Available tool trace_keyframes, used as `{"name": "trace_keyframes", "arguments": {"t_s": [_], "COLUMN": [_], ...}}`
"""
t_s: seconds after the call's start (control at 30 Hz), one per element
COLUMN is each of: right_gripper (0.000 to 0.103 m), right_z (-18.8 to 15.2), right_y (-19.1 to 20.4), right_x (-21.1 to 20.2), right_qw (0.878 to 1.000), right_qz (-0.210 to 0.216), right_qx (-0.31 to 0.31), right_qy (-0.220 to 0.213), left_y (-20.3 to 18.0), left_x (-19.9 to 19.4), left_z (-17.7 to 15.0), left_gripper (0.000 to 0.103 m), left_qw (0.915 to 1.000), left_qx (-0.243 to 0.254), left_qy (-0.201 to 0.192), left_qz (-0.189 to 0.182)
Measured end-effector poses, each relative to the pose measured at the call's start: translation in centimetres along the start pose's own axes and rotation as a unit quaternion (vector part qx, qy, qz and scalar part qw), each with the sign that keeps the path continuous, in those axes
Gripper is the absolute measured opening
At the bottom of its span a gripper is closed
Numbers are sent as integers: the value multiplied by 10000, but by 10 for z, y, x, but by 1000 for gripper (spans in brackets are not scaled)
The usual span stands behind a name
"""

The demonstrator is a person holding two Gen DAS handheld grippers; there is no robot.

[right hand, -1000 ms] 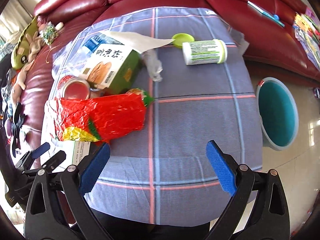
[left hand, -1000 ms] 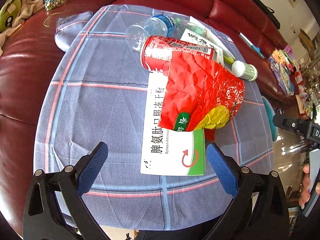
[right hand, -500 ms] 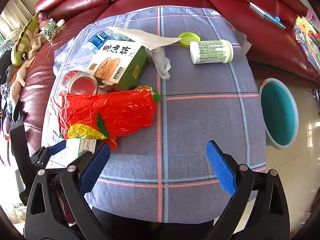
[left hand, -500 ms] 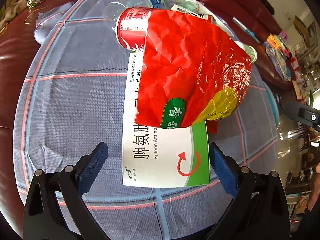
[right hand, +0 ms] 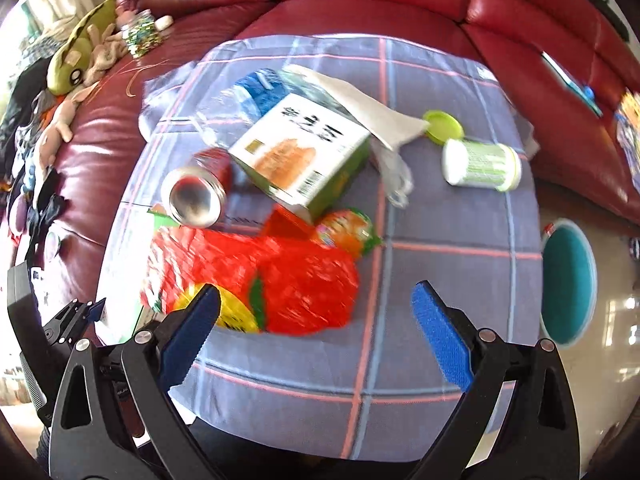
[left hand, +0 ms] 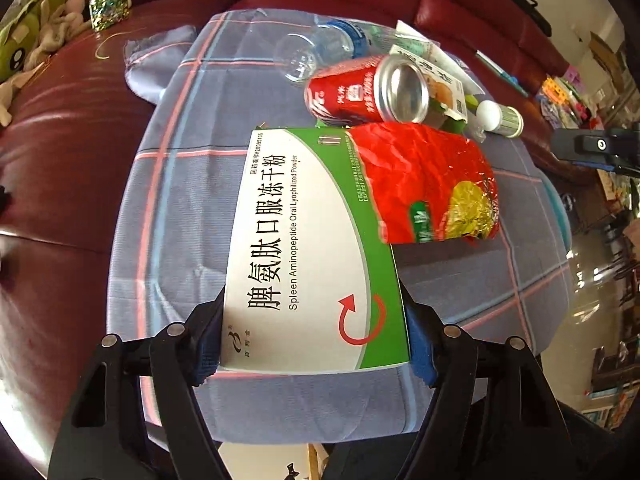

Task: Collect trash
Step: 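Grasp the white-green medicine box with the left tool while the right tool grasps the red can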

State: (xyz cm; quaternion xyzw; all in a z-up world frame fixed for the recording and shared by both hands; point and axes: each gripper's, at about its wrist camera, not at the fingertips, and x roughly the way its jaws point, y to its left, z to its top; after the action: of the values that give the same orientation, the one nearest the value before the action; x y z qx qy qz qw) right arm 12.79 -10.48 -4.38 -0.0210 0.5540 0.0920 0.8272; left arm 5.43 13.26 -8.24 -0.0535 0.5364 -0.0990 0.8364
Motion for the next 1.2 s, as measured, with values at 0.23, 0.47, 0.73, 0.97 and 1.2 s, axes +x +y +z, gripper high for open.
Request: {"name": "trace_keyframes", "arguments": {"t_s": [0.23, 0.47, 0.73, 0.97, 1.2], "right_gripper": [92, 76, 68, 54, 54], "right_z": [39, 51, 56, 54, 53], "right_y": [51, 79, 84, 81, 66], "right_x": [29, 79, 130, 139, 92], "right_qw": [9976, 9918, 9862, 9863, 9858], "right_qz": [453, 855, 1016, 1093, 1441], "right_qx": [-480, -517, -532, -458, -382], "right_qy": [213, 793, 1195, 1147, 771], "left_y": [47, 62, 67, 67, 57], "left_x": [-15, 12, 34, 47, 37], "left_z": [18, 35, 41, 57, 62], "left_gripper": [74, 74, 74, 78, 72], "left_qw": [9982, 9980, 9982, 9979, 9959], "left_qx": [-426, -580, -583, -559, -578], "left_qy": [-382, -243, -94, -100, -212], "left_qz": [160, 2, 100, 306, 659]}}
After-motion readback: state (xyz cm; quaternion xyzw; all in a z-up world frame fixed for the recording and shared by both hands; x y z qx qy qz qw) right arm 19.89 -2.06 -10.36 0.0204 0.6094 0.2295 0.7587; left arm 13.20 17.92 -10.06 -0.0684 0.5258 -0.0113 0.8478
